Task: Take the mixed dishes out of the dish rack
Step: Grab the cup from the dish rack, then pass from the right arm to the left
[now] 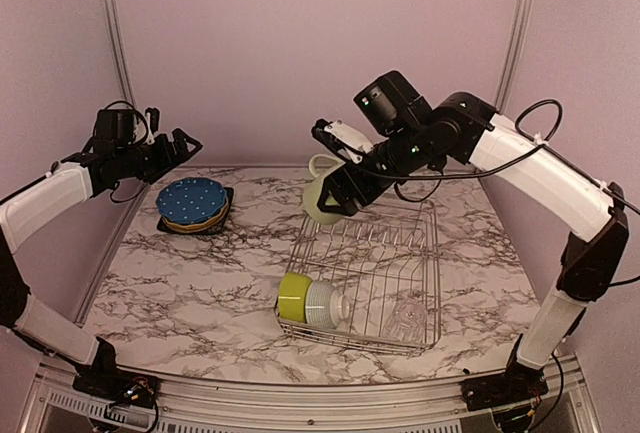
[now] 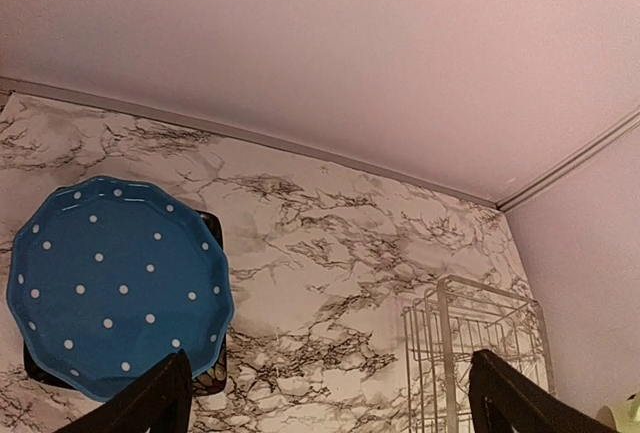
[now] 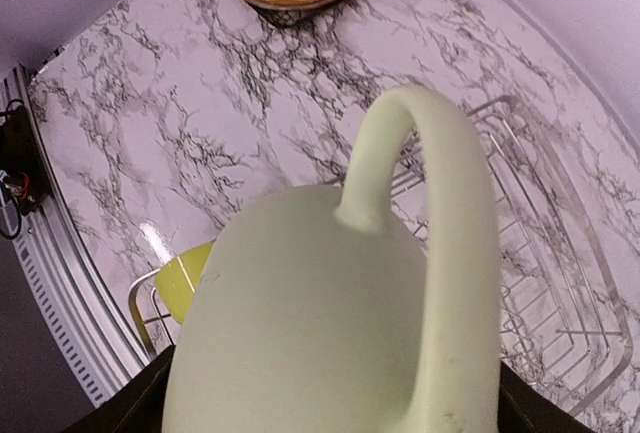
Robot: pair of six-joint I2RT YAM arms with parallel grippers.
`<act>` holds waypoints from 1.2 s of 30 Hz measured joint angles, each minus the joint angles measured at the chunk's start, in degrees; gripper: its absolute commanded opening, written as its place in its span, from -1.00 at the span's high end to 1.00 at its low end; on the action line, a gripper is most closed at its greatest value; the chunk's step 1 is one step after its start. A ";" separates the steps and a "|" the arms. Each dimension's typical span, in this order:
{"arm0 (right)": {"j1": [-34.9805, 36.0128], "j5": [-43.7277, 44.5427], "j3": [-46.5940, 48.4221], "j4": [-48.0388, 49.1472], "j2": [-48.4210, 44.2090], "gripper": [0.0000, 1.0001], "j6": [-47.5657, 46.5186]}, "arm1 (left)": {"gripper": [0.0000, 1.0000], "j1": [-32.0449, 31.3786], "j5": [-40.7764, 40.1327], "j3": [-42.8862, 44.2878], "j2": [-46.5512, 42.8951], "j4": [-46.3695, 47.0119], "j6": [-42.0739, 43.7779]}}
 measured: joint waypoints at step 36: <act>0.00 -2.67 -10.36 35.28 -12.28 -0.11 -16.74 | -0.64 -20.85 29.86 9.75 -1.44 12.85 -7.52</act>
